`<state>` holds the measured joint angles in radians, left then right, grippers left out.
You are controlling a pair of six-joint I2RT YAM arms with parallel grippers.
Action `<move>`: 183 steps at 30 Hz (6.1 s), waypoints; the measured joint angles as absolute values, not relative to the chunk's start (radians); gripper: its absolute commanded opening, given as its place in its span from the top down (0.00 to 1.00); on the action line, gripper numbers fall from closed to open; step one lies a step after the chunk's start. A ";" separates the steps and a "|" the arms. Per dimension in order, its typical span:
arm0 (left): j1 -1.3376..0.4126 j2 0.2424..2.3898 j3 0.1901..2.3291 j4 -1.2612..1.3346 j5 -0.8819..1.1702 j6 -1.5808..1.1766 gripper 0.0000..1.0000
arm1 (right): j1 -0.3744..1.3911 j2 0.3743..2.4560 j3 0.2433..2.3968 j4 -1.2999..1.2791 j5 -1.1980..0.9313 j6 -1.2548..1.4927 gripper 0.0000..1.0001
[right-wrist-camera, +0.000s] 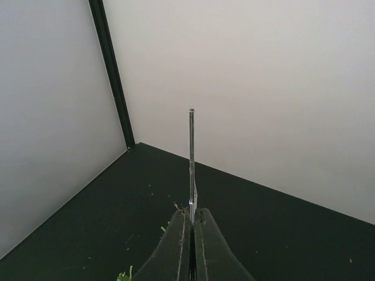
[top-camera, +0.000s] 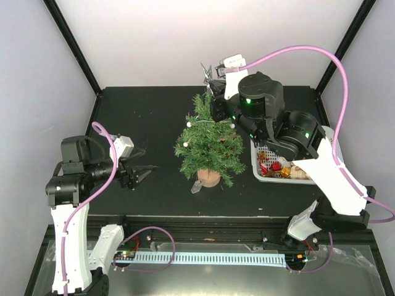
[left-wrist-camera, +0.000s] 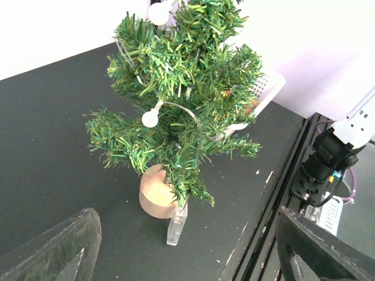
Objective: Decorate the small christmas tree
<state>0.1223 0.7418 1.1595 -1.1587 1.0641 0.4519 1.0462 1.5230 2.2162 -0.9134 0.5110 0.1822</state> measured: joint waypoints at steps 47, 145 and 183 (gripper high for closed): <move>0.122 0.729 1.136 -1.150 1.067 0.440 0.18 | 1.042 1.459 2.114 -0.944 0.461 0.270 0.59; 0.004 1.174 1.235 -0.978 0.854 0.377 0.19 | -0.007 1.435 0.854 -0.652 -0.029 0.819 0.99; 0.004 1.134 1.196 -0.950 0.853 0.356 0.19 | 0.351 0.986 1.209 -0.791 0.005 0.598 0.99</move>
